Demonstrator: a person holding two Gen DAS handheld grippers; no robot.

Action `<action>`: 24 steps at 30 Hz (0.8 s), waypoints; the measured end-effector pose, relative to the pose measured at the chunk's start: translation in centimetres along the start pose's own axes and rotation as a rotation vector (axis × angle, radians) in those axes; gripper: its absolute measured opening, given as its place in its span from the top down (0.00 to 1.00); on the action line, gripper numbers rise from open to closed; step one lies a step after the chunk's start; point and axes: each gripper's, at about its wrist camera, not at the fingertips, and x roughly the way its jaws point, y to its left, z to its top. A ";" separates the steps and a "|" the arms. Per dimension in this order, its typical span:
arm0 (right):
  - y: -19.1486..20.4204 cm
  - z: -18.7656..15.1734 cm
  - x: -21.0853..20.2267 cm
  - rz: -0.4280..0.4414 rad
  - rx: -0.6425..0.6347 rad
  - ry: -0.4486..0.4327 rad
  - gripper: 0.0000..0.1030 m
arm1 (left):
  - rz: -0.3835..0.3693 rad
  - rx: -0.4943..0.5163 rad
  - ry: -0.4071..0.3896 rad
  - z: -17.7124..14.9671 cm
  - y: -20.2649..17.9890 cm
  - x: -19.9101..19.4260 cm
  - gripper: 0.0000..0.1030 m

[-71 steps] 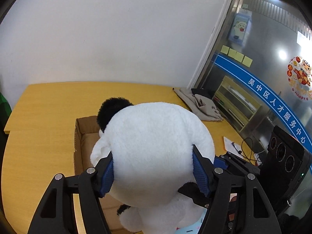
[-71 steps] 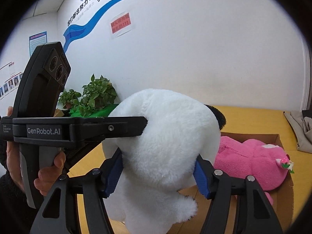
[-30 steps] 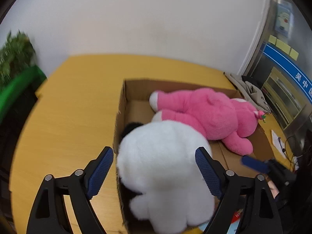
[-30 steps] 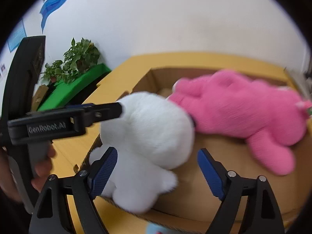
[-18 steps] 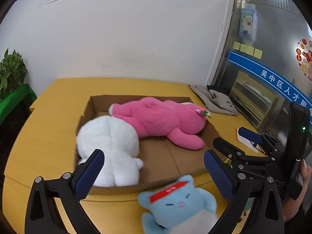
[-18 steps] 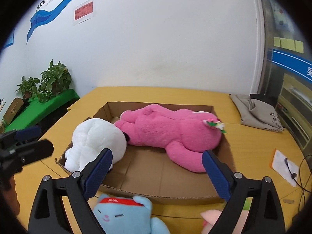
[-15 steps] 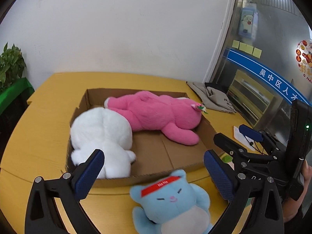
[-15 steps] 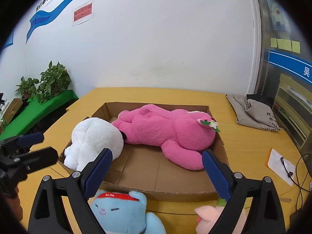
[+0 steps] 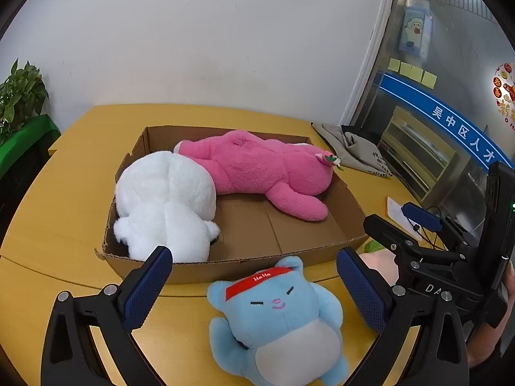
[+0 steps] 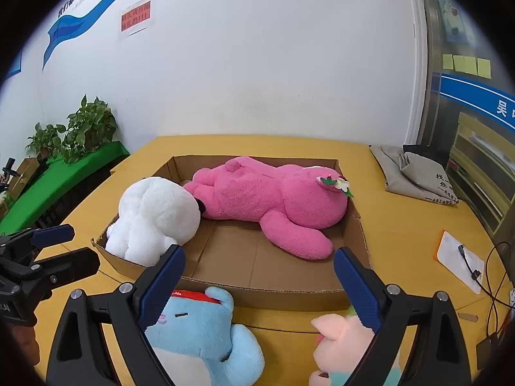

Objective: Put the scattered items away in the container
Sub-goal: 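Open both tools and move them back toward the blue bear plush, then close both tools on the blue bear plush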

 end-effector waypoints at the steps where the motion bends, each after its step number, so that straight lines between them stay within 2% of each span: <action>1: 0.0 0.0 -0.1 -0.001 0.000 0.000 0.09 | -0.003 -0.001 0.003 -0.1 0.0 0.0 0.00; 15: 0.0 -0.5 -0.4 -0.006 -0.004 0.015 0.09 | -0.036 -0.006 0.033 -1.0 0.0 0.6 0.00; 24: -0.4 -1.7 -0.3 -0.005 -0.002 0.049 0.09 | -0.108 -0.038 0.117 -3.2 1.2 2.3 0.00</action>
